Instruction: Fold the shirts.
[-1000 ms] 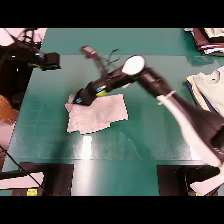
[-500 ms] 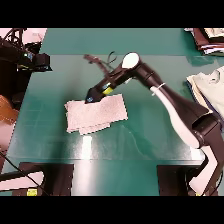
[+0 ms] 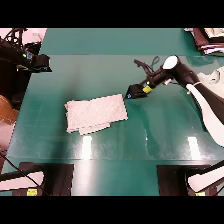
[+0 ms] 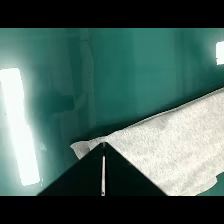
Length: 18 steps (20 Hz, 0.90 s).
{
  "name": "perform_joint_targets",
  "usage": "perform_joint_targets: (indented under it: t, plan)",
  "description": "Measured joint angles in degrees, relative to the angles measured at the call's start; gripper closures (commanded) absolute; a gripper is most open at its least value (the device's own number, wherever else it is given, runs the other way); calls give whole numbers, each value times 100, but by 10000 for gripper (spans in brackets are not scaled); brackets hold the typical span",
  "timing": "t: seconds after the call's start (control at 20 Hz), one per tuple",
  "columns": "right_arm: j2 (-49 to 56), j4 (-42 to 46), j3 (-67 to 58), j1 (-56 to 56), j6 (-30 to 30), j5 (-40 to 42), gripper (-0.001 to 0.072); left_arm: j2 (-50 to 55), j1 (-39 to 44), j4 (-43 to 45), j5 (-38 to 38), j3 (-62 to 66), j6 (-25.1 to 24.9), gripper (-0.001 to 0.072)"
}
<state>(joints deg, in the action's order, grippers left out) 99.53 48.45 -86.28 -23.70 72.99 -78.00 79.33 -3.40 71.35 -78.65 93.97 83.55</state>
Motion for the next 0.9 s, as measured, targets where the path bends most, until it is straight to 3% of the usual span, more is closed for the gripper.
perform_joint_targets:
  t: [0.3,0.4,0.5,0.55,0.65,0.7,0.9]
  plan:
    - [354,-1060,942,-28,-234,374,47,0,0,-107,59,0,-2,686]
    - [542,-1412,951,-232,-332,498,93,0,11,-153,66,0,-2,686]
    - [699,-1550,824,-474,-400,706,211,0,11,-203,79,0,-2,686]
    - [765,-1578,723,-595,-417,815,312,0,11,-223,81,0,-2,686]
    - [857,-1537,525,-800,-455,1069,590,0,13,-254,83,0,-2,686]
    - [883,-1550,426,-866,-468,1176,681,0,13,-264,83,0,-4,686]
    - [918,-1644,-22,-914,-616,1272,699,0,90,-302,61,0,-2,687]
